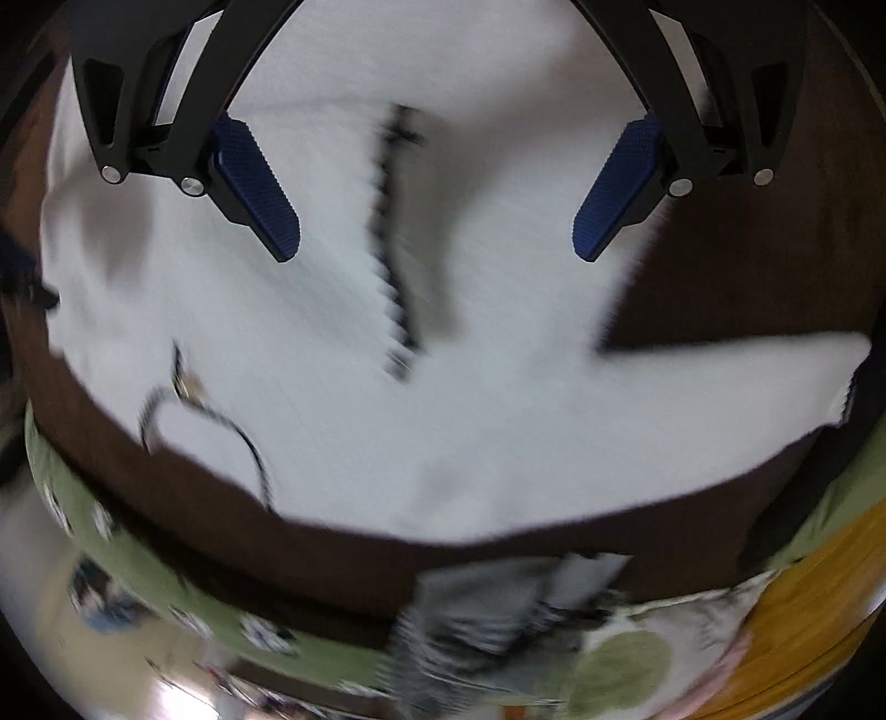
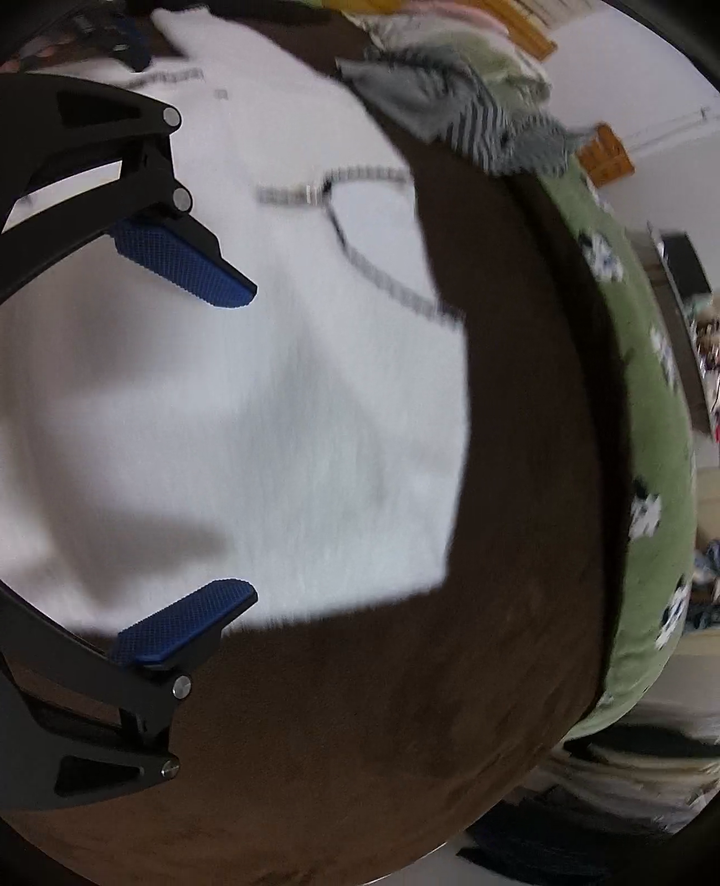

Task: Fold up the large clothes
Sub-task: 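Grasp the other sleeve cuff with the left gripper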

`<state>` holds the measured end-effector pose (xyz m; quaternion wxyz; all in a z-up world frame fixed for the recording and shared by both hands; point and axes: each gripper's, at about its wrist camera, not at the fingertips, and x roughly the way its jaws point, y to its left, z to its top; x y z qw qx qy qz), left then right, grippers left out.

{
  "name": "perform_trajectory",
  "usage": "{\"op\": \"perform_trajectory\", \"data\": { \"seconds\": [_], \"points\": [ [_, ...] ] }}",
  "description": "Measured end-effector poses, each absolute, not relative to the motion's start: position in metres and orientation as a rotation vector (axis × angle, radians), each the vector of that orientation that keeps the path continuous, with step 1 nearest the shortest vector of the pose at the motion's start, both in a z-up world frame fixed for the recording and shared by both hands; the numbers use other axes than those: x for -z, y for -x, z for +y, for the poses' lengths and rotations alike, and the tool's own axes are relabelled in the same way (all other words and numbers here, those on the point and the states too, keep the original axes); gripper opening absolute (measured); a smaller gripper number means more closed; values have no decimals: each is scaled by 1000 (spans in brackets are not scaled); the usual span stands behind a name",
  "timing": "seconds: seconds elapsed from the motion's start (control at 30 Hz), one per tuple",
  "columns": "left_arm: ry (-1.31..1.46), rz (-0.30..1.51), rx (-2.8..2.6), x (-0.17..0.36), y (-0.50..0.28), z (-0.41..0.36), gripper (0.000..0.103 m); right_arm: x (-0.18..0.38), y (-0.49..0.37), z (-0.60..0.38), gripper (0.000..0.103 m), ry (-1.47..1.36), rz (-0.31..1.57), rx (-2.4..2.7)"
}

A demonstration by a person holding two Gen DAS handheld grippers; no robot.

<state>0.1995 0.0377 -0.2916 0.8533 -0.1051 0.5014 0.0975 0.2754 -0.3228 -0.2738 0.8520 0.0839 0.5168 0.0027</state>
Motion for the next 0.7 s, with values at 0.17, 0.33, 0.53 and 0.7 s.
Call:
{"op": "perform_trajectory", "data": {
  "seconds": [0.17, 0.33, 0.53, 0.7],
  "points": [
    [215, 1022, -367, 273, -199, 108, 97, 248, -277, -246, 97, -150, 1062, -127],
    [255, 1018, -509, 271, -190, 181, 97, 242, -281, -176, 97, -151, 1089, -223],
    [389, 962, -600, 279, -159, 268, 97, 243, -287, -102, 97, -86, 1088, -336],
    [409, 923, -636, 296, -143, 319, 97, 253, -288, -52, 97, -32, 1085, -388]
  ]
}}
